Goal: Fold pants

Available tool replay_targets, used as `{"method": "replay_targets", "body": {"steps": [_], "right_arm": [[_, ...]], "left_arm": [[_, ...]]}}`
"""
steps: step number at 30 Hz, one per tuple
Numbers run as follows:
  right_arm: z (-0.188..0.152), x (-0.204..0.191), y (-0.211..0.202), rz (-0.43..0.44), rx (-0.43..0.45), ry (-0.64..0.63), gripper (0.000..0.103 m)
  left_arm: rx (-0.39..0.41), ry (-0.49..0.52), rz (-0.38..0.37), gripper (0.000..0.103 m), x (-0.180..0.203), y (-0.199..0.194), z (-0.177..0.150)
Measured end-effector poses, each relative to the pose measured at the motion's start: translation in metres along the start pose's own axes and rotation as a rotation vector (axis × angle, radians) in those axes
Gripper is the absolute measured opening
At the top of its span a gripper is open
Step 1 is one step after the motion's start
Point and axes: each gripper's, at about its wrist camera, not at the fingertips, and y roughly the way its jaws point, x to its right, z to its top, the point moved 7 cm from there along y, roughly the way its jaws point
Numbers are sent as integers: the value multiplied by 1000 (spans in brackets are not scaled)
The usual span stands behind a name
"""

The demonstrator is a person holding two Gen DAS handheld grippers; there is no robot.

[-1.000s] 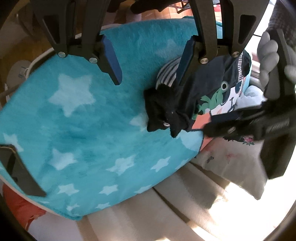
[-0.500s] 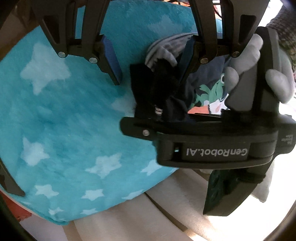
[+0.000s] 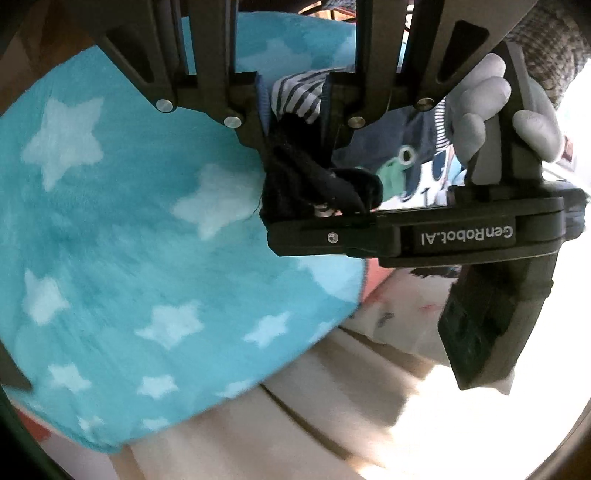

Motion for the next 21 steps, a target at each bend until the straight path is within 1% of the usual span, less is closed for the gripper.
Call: {"method": "replay_targets", "body": {"steps": [3,8,9,11,12,14,16,17,18,21], "right_arm": [[-2,-30,3,3,-9,-72,24],[-21,-79,29,-24,-71,-210,24],[-25,-85,33,-28,-82,-227,26],[-32,-96,49,-38,-112,-252,29],[-36,-101,55,-35,-129,-257,31],[-46,-110,71,-31,-168,-262,35],[-54,-117,85,-34,-199,-271,42],[-55,-120,92,-33,-210,-271,47],[-58,-124,96,-31,-222,-272,50],[-60,-132,100,-48,-232,-300,50]], "left_arm": [[52,-71,-52,24,-19,-19,-9],[119,-173,-84,24,-61,-46,-29],[138,-201,-82,25,-74,-54,-36],[161,-236,-61,33,-92,-67,-46],[177,-247,-44,35,-102,-76,-53],[212,-253,-18,42,-117,-95,-67],[245,-265,8,46,-131,-115,-82],[258,-271,17,47,-136,-122,-88],[273,-280,28,48,-143,-132,-96],[295,-310,43,49,-158,-147,-111]]}}
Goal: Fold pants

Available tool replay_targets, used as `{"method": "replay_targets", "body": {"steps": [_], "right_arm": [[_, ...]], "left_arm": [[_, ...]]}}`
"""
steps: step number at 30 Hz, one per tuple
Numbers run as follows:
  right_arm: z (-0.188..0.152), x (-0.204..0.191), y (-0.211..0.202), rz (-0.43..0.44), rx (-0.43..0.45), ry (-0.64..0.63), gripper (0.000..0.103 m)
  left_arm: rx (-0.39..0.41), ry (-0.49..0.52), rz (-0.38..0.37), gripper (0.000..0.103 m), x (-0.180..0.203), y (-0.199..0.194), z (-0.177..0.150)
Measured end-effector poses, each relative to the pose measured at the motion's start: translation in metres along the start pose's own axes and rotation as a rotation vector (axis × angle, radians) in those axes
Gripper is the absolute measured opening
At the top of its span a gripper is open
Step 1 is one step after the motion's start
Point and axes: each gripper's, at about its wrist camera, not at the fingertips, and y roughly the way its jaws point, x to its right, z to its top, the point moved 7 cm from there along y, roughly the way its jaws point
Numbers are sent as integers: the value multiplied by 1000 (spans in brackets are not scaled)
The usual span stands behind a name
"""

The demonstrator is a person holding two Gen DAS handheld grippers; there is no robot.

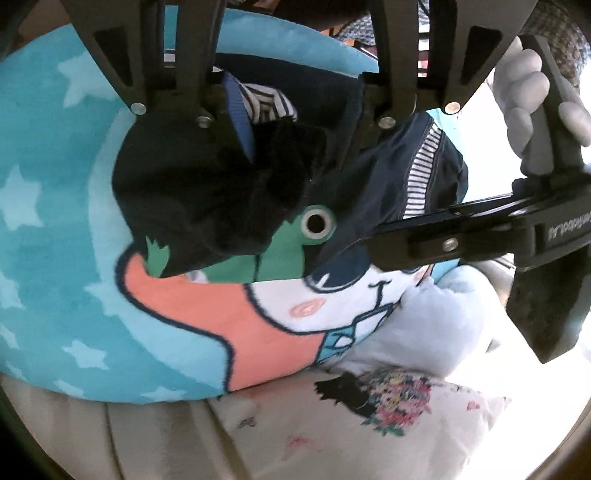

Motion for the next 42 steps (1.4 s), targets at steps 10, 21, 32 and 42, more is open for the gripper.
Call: {"method": "replay_targets", "body": {"steps": [10,21,32,42], "right_arm": [[27,14,-73,-155,177,65,55],[28,24,21,-157,-8,142,14],[27,18,-15,-123,61,172,17],[-6,34,8,-197,-12,249,46]], "left_arm": [[30,-19,-12,49,-23,-23,-6],[85,33,45,49,-31,-52,-18],[109,-66,56,49,-74,-71,-21],[120,-70,68,49,-87,-79,-22]]}}
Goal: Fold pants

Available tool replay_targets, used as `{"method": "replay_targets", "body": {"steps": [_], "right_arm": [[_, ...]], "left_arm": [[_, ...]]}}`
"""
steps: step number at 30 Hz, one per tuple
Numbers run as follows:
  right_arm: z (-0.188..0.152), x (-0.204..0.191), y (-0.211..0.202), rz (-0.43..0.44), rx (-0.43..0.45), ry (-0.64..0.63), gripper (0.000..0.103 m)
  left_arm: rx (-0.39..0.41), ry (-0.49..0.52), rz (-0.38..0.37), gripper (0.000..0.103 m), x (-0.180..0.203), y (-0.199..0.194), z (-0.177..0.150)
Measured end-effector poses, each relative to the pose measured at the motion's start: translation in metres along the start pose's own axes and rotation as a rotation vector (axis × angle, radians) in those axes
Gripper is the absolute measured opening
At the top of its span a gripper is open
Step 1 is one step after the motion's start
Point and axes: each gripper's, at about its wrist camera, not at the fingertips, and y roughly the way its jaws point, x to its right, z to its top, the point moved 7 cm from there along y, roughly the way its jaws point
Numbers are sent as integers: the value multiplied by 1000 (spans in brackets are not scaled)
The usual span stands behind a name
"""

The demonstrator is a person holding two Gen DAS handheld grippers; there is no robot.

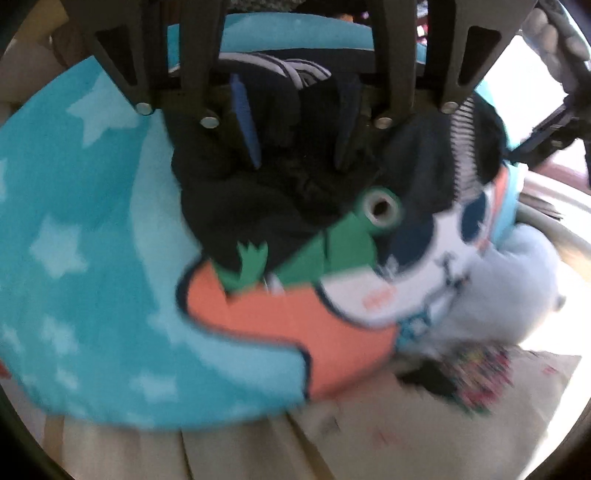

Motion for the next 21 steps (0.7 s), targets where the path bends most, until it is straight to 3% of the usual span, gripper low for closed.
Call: {"method": "replay_targets", "body": {"steps": [5,9,15,21], "right_arm": [[5,-11,-35,-42,100,-29,47],[8,-37,-51,-34,139,-84,50],[6,-88,-34,-17,86,-204,51],[-14,-118,-12,4,20,-264,52]], "left_arm": [[35,-31,25,49,-19,-13,2],[81,-25,119,49,-36,-26,1],[151,50,315,49,-52,-46,-8],[158,83,417,49,-64,-60,-24]]}}
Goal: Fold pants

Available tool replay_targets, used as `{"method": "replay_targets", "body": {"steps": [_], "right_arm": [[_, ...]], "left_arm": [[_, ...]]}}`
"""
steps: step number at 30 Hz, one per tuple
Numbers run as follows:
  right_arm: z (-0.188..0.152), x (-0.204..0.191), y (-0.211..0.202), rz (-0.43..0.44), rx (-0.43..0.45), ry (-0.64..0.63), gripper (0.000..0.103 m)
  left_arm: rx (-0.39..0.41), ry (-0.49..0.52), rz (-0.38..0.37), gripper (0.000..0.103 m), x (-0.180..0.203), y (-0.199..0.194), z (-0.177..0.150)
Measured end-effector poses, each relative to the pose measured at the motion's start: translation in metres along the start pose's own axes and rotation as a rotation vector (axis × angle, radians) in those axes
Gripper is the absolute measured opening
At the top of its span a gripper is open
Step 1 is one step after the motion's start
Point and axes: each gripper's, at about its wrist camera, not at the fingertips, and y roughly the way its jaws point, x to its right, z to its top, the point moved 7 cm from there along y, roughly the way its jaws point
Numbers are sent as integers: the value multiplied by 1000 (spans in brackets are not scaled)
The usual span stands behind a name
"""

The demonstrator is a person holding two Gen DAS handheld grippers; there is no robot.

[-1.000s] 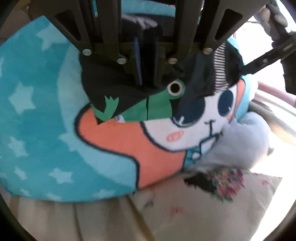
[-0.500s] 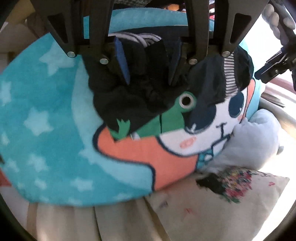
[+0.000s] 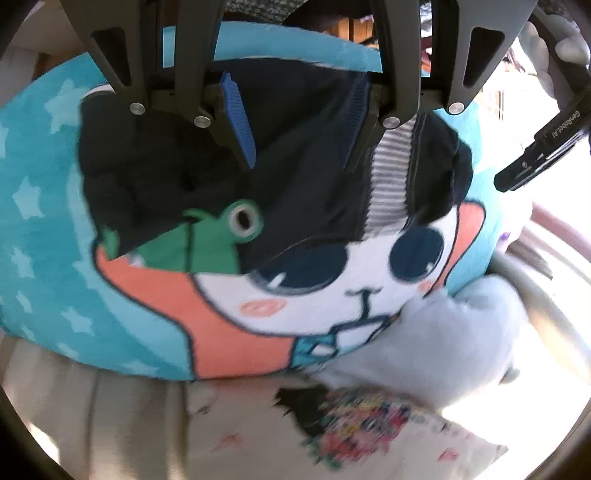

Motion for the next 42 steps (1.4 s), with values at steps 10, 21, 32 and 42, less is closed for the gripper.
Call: {"method": "replay_targets", "body": {"steps": [10,21,32,42], "right_arm": [[-17,-21,6,16,-40,-65,54],[-26,-17,7,6,-61,-37,56],[-19,-50,20,14,-88,-123,56],[9,-102,48,108,-142,-134,63]], "left_arm": [[-29,1,38,49,-2,-3,-16],[-65,2,19,50,5,2,-29],[-111,-36,24,50,-16,13,-37],[-160,-134,21,50,-52,29,-47]]}}
